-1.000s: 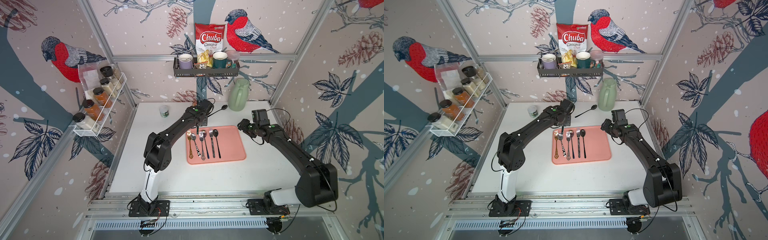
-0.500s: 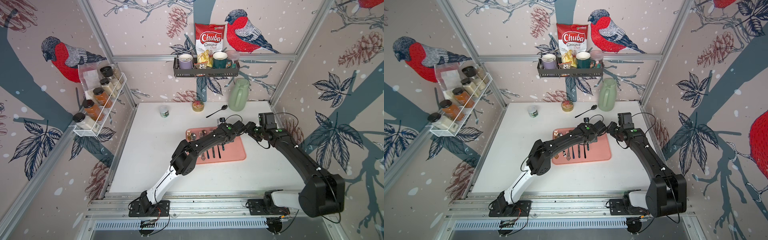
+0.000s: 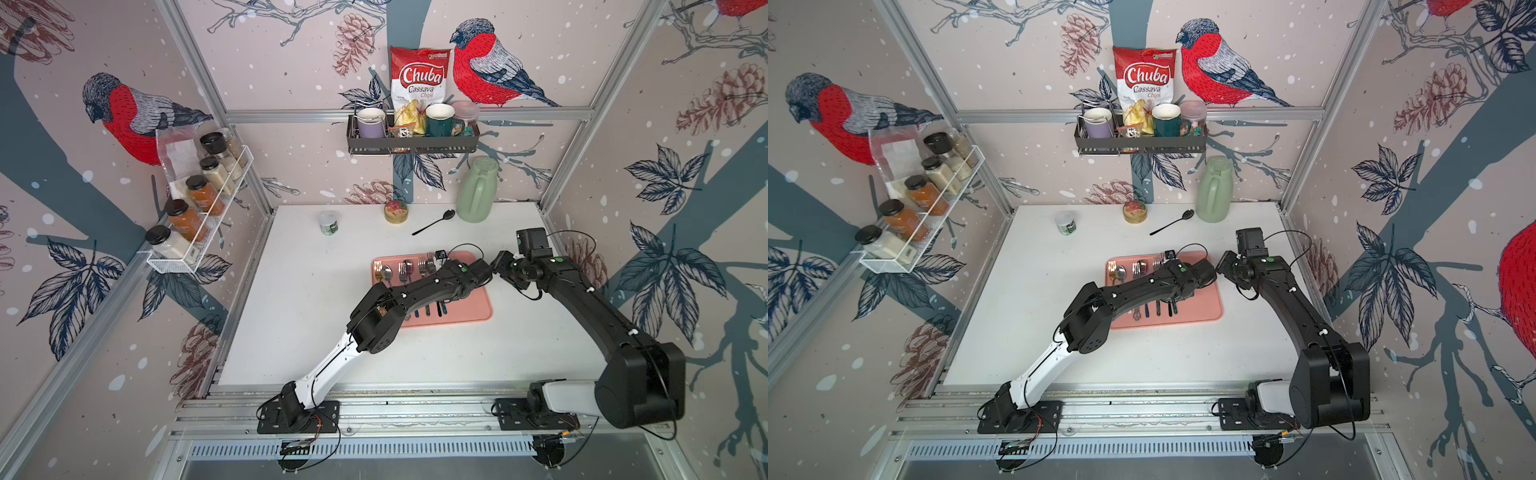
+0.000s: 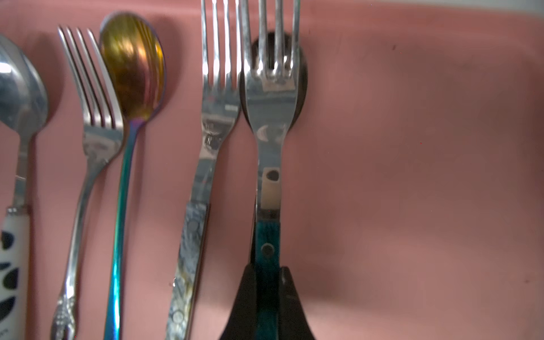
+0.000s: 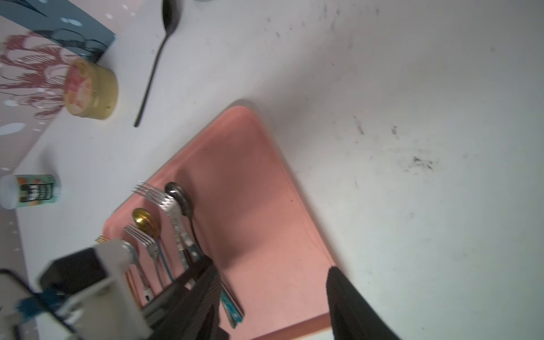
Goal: Set the spoon and fork side by side
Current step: Place the fork on the tray.
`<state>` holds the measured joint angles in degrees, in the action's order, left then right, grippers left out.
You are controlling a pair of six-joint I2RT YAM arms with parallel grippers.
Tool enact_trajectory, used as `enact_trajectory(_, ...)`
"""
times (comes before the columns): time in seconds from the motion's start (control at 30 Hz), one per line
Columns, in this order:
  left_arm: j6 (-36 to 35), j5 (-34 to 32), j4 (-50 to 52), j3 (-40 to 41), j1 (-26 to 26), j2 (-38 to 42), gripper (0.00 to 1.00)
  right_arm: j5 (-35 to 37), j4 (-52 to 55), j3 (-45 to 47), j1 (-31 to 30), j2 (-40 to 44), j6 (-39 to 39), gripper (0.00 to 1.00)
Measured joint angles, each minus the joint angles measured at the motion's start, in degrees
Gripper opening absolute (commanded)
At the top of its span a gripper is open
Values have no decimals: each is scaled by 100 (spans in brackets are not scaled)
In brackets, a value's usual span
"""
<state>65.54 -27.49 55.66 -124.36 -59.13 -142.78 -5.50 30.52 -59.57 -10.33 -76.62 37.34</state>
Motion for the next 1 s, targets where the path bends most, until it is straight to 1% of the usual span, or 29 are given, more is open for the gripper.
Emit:
enact_trajectory(0.07, -2, 72, -181, 291, -83, 146, 1, -35, -136, -2, 44, 59, 15, 59)
enact_trajectory(0.13, -48, 85, -332, 409, -70, 225, 2, -35, -179, -2, 109, 136, 17, 59)
enact_trajectory(0.43, -372, 181, -651, 361, -66, 216, 2, -39, -192, -33, 251, 409, 35, 59)
enact_trajectory(0.5, -459, 188, -706, 258, -63, 175, 4, -57, -195, -35, 297, 442, 35, 59)
enact_trajectory(0.53, -529, 195, -732, 221, -63, 153, 7, -57, -184, -35, 328, 470, 35, 59)
enact_trajectory(0.63, -623, 262, -741, 186, -42, 109, 21, -55, -181, -42, 411, 614, 37, 59)
enact_trajectory(0.77, -780, 310, -732, 205, 42, 168, 34, -55, -170, -79, 446, 588, 39, 59)
enact_trajectory(0.83, -896, 297, -713, 321, 79, 343, 40, -59, -173, -157, 448, 525, 50, 59)
enact_trajectory(0.93, -1161, 214, -743, 723, 83, 890, 61, -94, -208, -291, 433, 275, 81, 59)
enact_trajectory(0.97, -1241, 177, -754, 964, 83, 1207, 72, -92, -192, -343, 398, 151, 179, 59)
enact_trajectory(1.0, -1370, 153, -789, 1150, 85, 1453, 78, -87, -173, -415, 350, 52, 181, 59)
